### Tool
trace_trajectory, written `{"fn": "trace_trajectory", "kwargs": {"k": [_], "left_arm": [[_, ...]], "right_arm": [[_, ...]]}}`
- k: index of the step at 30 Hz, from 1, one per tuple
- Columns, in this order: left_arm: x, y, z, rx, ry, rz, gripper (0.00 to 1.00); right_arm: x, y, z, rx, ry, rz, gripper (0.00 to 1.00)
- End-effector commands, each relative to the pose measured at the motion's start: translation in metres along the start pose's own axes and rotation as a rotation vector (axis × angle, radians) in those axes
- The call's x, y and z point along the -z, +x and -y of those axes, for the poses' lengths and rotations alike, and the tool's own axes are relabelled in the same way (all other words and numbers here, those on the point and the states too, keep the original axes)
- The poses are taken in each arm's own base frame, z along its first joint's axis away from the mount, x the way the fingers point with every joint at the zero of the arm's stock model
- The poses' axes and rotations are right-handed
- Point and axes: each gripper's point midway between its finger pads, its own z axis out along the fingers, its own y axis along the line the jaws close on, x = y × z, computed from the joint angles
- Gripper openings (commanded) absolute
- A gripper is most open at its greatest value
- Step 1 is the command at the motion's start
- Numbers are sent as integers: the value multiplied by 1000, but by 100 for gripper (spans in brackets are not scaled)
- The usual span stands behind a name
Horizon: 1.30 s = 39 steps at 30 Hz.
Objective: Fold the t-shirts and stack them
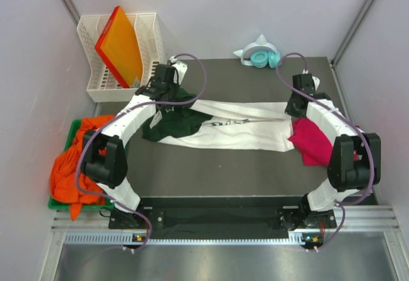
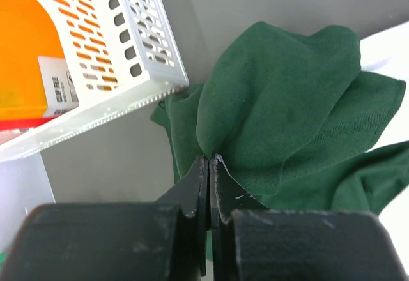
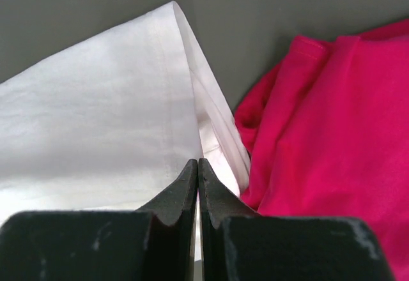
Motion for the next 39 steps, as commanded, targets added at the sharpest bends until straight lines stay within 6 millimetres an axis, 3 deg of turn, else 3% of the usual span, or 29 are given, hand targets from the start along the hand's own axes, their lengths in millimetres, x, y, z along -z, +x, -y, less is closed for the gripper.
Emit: {"fn": "trace_trajectory", "kwargs": {"k": [1, 8, 16, 24, 33, 39], "left_arm": [[25, 0, -5, 33, 9, 9, 0], [41, 30, 25, 24, 162, -68, 0], [57, 72, 56, 51, 311, -202, 0], [68, 95, 56, 36, 310, -266, 0], [71, 125, 62, 18, 333, -360, 0], [65, 139, 56, -24, 289, -402, 0]], "right_arm": [[17, -7, 5, -9, 1, 53, 0], [21, 18, 10, -8, -1, -1, 0], [18, 64, 17, -8, 9, -102, 0], [23, 106, 10, 24, -3, -165, 0], [19, 121, 19, 41, 55, -192, 0], [16, 108, 37, 18, 134, -164, 0]]}}
